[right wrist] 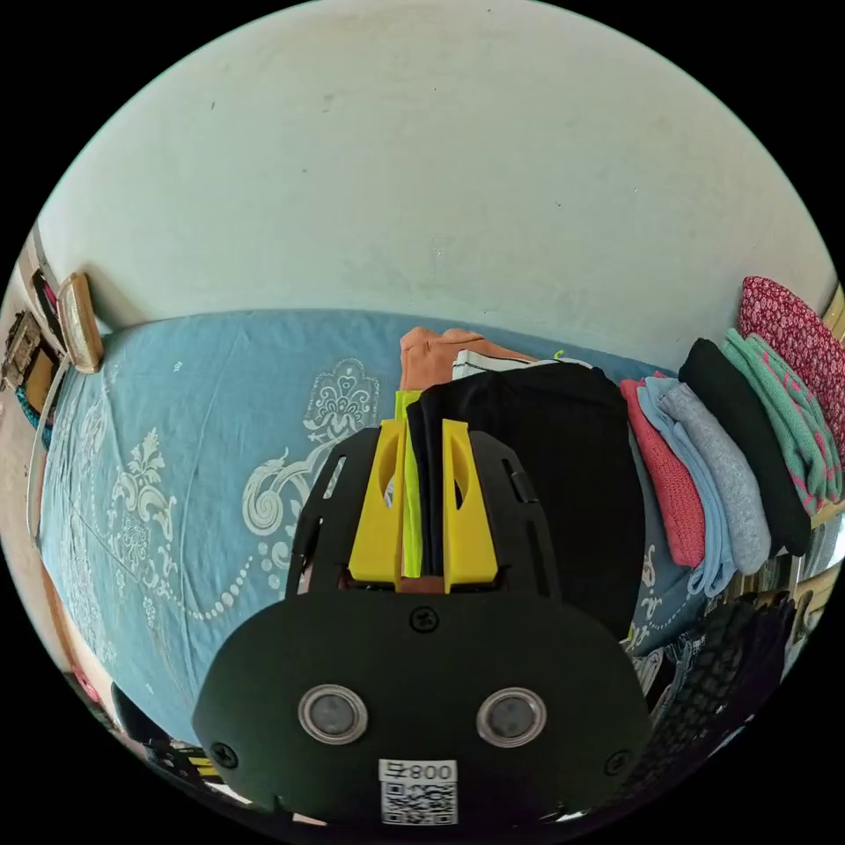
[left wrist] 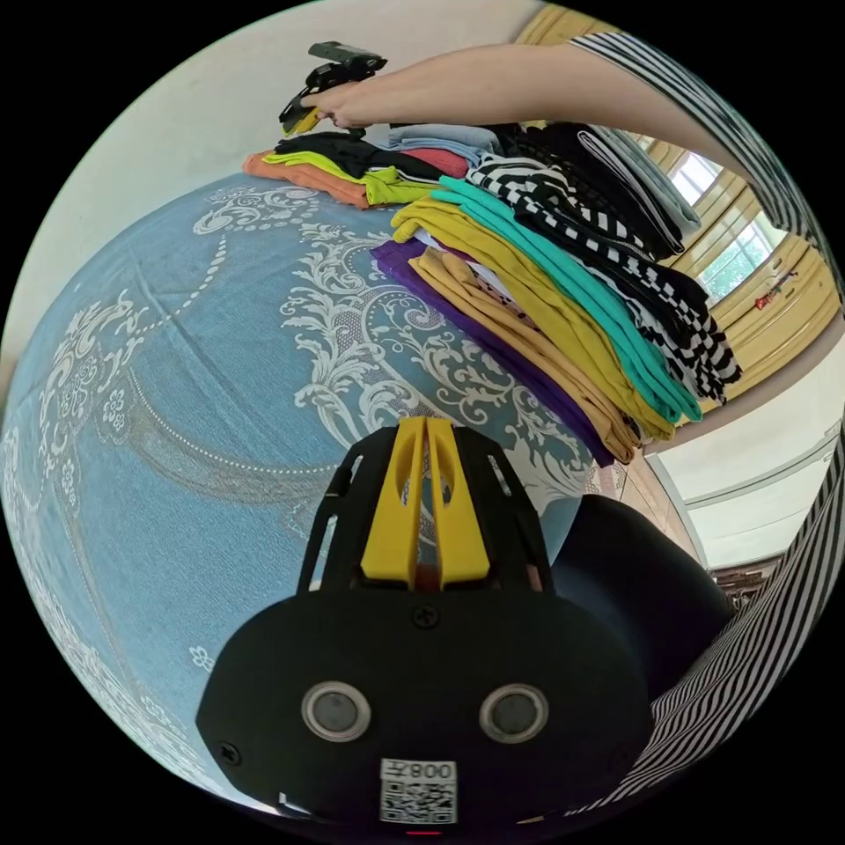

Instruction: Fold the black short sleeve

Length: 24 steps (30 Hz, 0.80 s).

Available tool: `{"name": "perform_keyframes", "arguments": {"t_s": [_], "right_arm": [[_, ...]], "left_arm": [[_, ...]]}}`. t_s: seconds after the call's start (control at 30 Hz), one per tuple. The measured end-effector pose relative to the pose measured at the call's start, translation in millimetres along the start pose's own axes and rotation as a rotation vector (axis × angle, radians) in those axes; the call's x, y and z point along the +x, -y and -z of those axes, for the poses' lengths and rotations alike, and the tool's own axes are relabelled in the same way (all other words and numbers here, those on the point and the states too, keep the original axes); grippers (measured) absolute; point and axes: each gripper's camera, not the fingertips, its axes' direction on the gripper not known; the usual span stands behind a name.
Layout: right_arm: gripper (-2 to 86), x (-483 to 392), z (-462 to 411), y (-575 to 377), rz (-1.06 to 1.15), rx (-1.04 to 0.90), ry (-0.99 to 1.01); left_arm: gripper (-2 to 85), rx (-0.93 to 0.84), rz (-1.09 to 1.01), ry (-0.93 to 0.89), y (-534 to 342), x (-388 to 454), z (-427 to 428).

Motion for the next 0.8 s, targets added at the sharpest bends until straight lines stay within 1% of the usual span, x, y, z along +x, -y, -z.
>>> {"name": "perform_keyframes", "arguments": {"t_s": [0.03,0.1,0.17,0.23,0.3,0.37,0.47,0.5,0.53,0.57,0.6,0.63,0.67,0.73,0.8], "right_arm": [[5.8,-2.2,-7.9,3.6,-0.014,-0.013,-0.042],[4.1,-3.4,-18.4,5.3,-0.022,-0.04,-0.06],[1.7,-2.4,-23.4,2.4,-0.041,-0.054,-0.038],[0.5,-1.1,-14.8,-6.6,-0.064,-0.002,-0.019],[0.1,2.3,-6.4,-13.1,-0.082,0.008,0.004],[0.0,7.2,8.6,-22.7,-0.098,0.048,0.079],[0.0,18.0,44.0,-46.0,-0.134,0.111,0.246],[0.1,22.5,60.0,-58.2,-0.14,0.131,0.342],[0.1,25.5,79.0,-73.1,-0.132,0.166,0.467],[0.1,26.3,89.6,-81.4,-0.126,0.192,0.53],[0.1,25.6,110.8,-97.3,-0.109,0.222,0.635],[0.1,21.7,132.6,-112.5,-0.076,0.232,0.697],[0.1,18.8,144.4,-120.8,-0.059,0.242,0.716],[0.1,4.8,191.4,-154.6,0.022,0.269,0.84],[0.1,-7.4,227.3,-181.1,0.07,0.294,0.909]], "left_arm": [[0.2,0.001,0.003,-0.008,-2.4,-2.6,6.6],[0.2,0.003,0.007,-0.018,-6.1,-6.2,16.9],[0.2,0.004,0.008,-0.021,-11.0,-9.6,31.1],[0.2,0.005,0.008,-0.022,-14.7,-12.0,42.3],[0.2,0.006,0.011,-0.028,-18.4,-15.2,53.8],[0.2,0.006,0.02,-0.046,-23.5,-21.4,69.9],[0.2,0.011,0.048,-0.103,-30.6,-34.1,91.0],[0.2,0.014,0.058,-0.123,-32.4,-37.9,95.7],[0.2,0.039,0.091,-0.173,-37.7,-47.3,107.2],[0.2,0.079,0.141,-0.234,-45.2,-58.8,121.3],[0.3,0.101,0.169,-0.266,-49.2,-65.0,129.3],[0.3,0.146,0.217,-0.316,-57.9,-76.9,148.1],[0.4,0.188,0.25,-0.333,-66.8,-86.5,169.3],[0.6,0.23,0.286,-0.294,-80.3,-97.3,204.8],[0.9,0.273,0.304,-0.25,-94.7,-105.4,243.7]]}}
